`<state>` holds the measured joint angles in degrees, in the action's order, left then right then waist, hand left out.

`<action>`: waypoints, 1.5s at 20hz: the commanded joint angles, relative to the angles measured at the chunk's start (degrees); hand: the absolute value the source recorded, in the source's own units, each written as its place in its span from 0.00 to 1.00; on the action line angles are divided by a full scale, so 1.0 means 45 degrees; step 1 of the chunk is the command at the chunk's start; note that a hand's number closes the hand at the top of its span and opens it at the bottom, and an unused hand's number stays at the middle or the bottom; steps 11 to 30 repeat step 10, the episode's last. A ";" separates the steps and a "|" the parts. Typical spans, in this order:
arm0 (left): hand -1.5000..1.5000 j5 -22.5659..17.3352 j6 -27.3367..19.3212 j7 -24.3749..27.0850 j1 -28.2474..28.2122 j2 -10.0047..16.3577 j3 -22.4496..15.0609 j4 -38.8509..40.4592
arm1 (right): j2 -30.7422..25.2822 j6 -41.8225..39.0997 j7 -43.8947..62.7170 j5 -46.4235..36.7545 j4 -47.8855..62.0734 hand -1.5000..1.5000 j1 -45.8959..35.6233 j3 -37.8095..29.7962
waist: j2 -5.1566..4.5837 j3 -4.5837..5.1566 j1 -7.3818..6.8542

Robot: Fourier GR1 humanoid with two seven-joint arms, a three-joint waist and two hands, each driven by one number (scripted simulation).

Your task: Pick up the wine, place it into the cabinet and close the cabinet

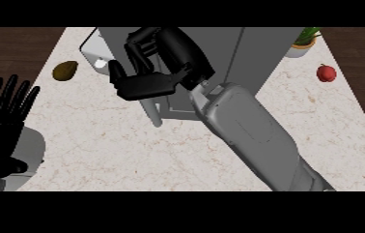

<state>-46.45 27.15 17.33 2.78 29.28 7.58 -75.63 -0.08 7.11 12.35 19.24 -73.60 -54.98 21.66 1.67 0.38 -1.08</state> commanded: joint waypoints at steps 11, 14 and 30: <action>0.00 -0.0010 -0.0091 -0.0534 0.0367 0.0415 0.0165 -0.0354 | -0.1436 -0.1048 -0.1167 -0.0230 0.2356 1.00 -0.0038 -0.1443 | -0.0482 -0.0085 0.0012; 0.00 -0.0010 -0.0091 -0.0534 0.0367 0.0415 0.0165 -0.0354 | -0.1436 -0.1048 -0.1167 -0.0230 0.2356 1.00 -0.0038 -0.1443 | -0.0482 -0.0085 0.0012; 0.00 -0.0010 -0.0091 -0.0534 0.0367 0.0415 0.0165 -0.0354 | -0.1436 -0.1048 -0.1167 -0.0230 0.2356 1.00 -0.0038 -0.1443 | -0.0482 -0.0085 0.0012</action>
